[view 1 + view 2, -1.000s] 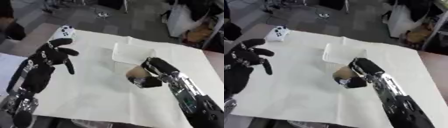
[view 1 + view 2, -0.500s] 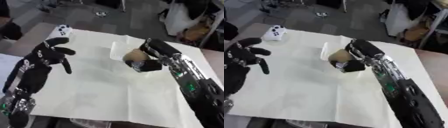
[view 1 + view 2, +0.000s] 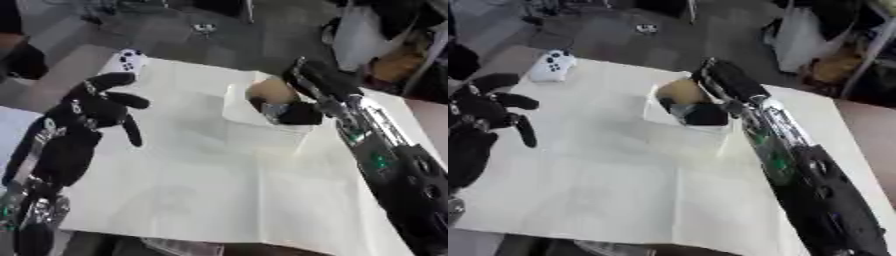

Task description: Pick up objects on the table and place them in the box.

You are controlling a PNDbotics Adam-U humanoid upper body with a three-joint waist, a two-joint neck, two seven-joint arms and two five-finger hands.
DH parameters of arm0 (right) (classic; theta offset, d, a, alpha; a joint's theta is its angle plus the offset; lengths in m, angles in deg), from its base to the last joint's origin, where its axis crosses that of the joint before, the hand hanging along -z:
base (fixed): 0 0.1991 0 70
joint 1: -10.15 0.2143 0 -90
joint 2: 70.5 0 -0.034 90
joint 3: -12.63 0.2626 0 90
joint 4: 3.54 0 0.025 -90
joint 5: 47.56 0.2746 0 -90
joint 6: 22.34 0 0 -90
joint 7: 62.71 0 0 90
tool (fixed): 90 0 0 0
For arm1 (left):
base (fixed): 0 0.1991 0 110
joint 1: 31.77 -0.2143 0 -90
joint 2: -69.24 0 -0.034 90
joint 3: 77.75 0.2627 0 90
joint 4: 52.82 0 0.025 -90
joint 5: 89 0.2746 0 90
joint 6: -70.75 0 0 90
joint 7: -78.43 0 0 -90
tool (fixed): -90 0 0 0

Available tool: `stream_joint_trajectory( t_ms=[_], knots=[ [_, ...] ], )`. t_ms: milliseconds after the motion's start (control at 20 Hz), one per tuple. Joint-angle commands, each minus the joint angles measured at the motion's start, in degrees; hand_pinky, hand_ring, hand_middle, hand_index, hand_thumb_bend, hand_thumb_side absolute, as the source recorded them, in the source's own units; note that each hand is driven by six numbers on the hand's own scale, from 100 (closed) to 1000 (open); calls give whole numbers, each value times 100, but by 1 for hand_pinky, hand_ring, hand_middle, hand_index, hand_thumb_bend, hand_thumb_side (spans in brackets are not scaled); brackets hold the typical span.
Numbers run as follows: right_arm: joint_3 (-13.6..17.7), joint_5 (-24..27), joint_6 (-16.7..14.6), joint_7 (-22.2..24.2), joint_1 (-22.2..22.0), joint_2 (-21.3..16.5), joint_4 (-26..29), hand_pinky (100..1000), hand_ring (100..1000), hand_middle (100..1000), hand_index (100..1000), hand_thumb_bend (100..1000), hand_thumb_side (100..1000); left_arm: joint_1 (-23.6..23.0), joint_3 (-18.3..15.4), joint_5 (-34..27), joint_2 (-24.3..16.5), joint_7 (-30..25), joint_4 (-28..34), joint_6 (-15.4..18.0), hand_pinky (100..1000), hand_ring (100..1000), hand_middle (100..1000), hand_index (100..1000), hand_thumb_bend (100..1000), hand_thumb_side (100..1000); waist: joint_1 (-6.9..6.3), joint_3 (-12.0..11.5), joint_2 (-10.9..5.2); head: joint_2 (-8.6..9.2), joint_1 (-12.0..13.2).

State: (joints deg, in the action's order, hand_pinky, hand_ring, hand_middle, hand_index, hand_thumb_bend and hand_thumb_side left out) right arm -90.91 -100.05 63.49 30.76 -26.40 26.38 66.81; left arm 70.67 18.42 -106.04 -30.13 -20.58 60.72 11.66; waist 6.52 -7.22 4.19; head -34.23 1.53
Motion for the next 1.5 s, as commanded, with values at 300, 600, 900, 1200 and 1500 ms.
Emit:
stream_joint_trajectory(
  t_ms=[300, 600, 900, 1200, 1500],
  knots=[
    [124, -449, -1171, -1501, 478, -129, -818, 100, 100, 100, 247, 385, 771, 335, 15, -163, 61, -68, 105, 2, 400, 769, 859, 744, 969, 695, -70, -89, 122, 399, -85],
    [285, -701, -1537, -2101, 660, -221, -1228, 100, 100, 100, 237, 373, 775, 557, 62, -297, 147, -142, 105, -11, 403, 768, 858, 745, 976, 688, -77, -229, 240, 641, -187],
    [450, -854, -1826, -2796, 821, -366, -1420, 100, 100, 100, 199, 353, 774, 814, 90, -474, 257, -239, 105, -39, 406, 767, 857, 744, 983, 682, -65, -403, 381, 887, -346],
    [514, -921, -1962, -3169, 830, -405, -1607, 100, 100, 100, 192, 368, 775, 896, 102, -565, 247, -303, 105, -56, 407, 766, 856, 744, 985, 678, -23, -465, 389, 854, -242],
    [587, -1417, -2147, -3384, 1043, -565, -1770, 100, 100, 119, 181, 343, 798, 1002, 139, -654, 242, -369, 105, -45, 408, 764, 856, 744, 986, 676, -7, -541, 425, 987, -133]
  ],
)
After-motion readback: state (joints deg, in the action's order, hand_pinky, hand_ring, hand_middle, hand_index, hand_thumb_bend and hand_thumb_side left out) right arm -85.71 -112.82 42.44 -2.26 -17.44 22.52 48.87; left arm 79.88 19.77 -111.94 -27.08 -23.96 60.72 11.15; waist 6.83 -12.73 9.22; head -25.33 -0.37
